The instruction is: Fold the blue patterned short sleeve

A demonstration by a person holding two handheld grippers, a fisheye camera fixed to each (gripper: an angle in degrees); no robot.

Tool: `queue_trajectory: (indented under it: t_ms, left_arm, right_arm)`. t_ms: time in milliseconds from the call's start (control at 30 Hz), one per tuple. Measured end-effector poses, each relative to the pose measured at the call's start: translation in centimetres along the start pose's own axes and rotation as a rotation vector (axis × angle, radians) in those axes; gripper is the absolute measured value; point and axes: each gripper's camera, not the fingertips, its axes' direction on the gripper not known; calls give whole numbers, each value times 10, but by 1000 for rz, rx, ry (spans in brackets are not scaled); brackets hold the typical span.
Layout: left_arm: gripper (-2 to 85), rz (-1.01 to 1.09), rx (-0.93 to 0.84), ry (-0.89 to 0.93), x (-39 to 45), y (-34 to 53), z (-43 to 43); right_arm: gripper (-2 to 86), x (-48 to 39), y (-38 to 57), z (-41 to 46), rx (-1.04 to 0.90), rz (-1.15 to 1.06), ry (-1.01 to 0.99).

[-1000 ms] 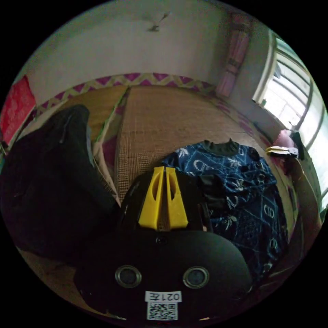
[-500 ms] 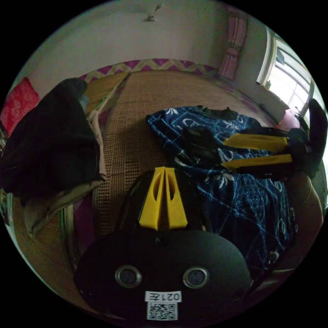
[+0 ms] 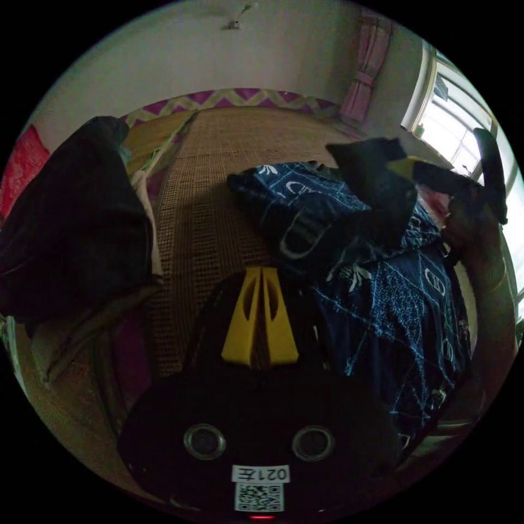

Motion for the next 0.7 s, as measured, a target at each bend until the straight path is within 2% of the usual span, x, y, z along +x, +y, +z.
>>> queue_trajectory:
  t_ms: [67,100,133,200,267,367,433,467,533,633,700]
  left_arm:
    - [-10,-8,10,-41,10,6,-4]
    - [-10,-41,86,-73,18,12,-16]
    - [-10,-53,201,-47,26,20,-33]
    - [-10,-30,300,40,42,28,-52]
    - [-10,21,312,107,62,30,-61]
    - [-10,100,272,157,94,31,-67]
    - [-10,157,236,173,116,32,-70]
    - [-10,170,224,173,122,32,-70]
    - [-10,206,201,169,142,33,-73]
    - [-10,234,182,179,168,35,-77]
    - [-10,243,173,200,183,37,-80]
  right_arm:
    - [15,20,-20,-46,38,34,-47]
    - [14,33,-36,-67,38,54,-79]
    - [13,41,-53,-84,22,71,-86]
    - [11,50,-74,-112,29,95,-42]
    - [10,66,-88,-156,72,142,-4]
    - [10,125,-92,-285,218,265,47]
    - [10,191,-73,-423,343,367,81]
    - [10,207,-66,-460,369,388,95]
    - [10,267,-27,-604,445,482,187]
    - [10,333,33,-754,491,610,253]
    - [10,369,77,-822,524,705,260]
